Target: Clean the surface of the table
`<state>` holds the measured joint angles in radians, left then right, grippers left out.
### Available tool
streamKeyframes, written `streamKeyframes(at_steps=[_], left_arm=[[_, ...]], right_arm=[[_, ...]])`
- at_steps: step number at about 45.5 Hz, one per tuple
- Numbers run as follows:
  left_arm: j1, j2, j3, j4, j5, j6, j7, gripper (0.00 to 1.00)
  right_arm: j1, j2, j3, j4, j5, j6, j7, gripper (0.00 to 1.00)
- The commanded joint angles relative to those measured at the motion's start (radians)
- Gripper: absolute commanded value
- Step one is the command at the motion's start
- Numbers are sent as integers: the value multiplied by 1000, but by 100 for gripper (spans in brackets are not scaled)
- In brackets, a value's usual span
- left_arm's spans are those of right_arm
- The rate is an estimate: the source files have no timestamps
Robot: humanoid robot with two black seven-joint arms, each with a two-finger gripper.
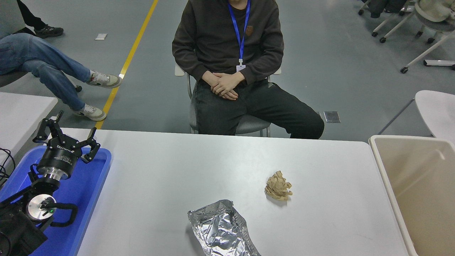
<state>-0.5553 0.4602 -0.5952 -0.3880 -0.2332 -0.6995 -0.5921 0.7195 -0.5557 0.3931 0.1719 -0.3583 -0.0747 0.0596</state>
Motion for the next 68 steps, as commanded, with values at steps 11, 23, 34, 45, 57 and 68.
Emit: streamKeyframes(at_steps=[11,23,34,45,57,68], left_arm=[[0,0,0,0,0,0,0,100],[0,0,0,0,0,-2,0,100],[0,0,0,0,0,0,0,100],[0,0,0,0,0,0,0,100],[0,0,0,0,0,0,0,100],[0,0,0,0,0,0,0,100]], right_arm=[[-38,-118,258,308,7,6,8,98],[-204,-115,677,512,7,137,9,99],[-313,-40,833,632,-8,187,140,99],[-394,-6,802,767,-19,256,356,99],[-497,79,736,821,-132,273,557,99],[-514,148,711,818,-237,263,597,99]])
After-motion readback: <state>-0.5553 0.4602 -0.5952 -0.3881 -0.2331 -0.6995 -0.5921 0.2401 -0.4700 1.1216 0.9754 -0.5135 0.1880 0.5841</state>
